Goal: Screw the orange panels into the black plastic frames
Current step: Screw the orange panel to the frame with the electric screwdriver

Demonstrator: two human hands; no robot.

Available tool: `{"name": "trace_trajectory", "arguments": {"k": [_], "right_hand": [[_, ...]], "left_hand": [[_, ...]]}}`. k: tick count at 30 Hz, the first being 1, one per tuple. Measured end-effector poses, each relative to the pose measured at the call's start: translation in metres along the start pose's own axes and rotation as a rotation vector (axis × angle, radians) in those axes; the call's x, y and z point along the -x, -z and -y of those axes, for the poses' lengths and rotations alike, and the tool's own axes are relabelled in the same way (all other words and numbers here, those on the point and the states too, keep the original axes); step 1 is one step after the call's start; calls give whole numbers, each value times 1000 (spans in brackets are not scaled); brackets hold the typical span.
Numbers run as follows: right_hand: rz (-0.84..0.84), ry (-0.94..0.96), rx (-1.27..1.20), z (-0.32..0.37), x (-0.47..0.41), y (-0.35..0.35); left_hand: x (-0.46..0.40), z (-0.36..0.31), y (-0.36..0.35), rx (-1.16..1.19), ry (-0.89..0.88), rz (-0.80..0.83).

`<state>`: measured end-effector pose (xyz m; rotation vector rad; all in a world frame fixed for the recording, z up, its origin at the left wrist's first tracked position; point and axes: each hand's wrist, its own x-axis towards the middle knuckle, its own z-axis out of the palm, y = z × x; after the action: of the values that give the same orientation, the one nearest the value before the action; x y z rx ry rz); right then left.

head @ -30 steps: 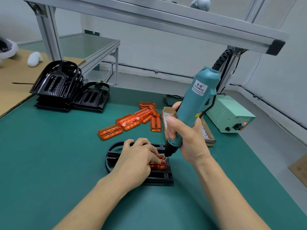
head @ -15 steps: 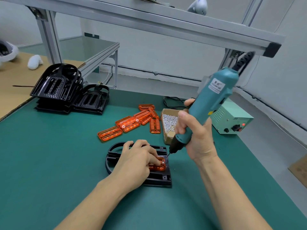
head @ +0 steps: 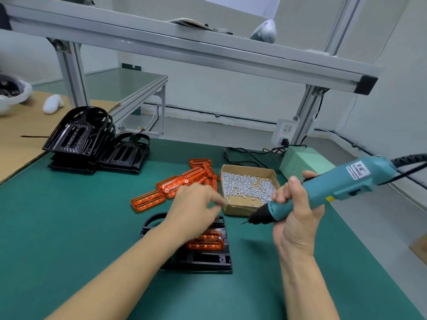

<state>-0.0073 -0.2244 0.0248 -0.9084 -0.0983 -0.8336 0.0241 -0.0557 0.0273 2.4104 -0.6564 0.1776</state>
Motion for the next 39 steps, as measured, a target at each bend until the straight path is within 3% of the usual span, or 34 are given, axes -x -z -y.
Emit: {"name": "trace_trajectory", "arguments": {"k": [9, 22, 36, 39], "right_hand": [[-44, 21, 21, -1, -4, 4], [-85, 21, 31, -1, -7, 10], [-79, 20, 64, -3, -6, 13], [-77, 16, 61, -2, -7, 13]], "left_hand": [[-85, -16, -45, -115, 86, 167], [-113, -23, -84, -387, 181, 199], [-119, -37, -69, -617, 9, 512], [-115, -35, -67, -538, -14, 434]]}}
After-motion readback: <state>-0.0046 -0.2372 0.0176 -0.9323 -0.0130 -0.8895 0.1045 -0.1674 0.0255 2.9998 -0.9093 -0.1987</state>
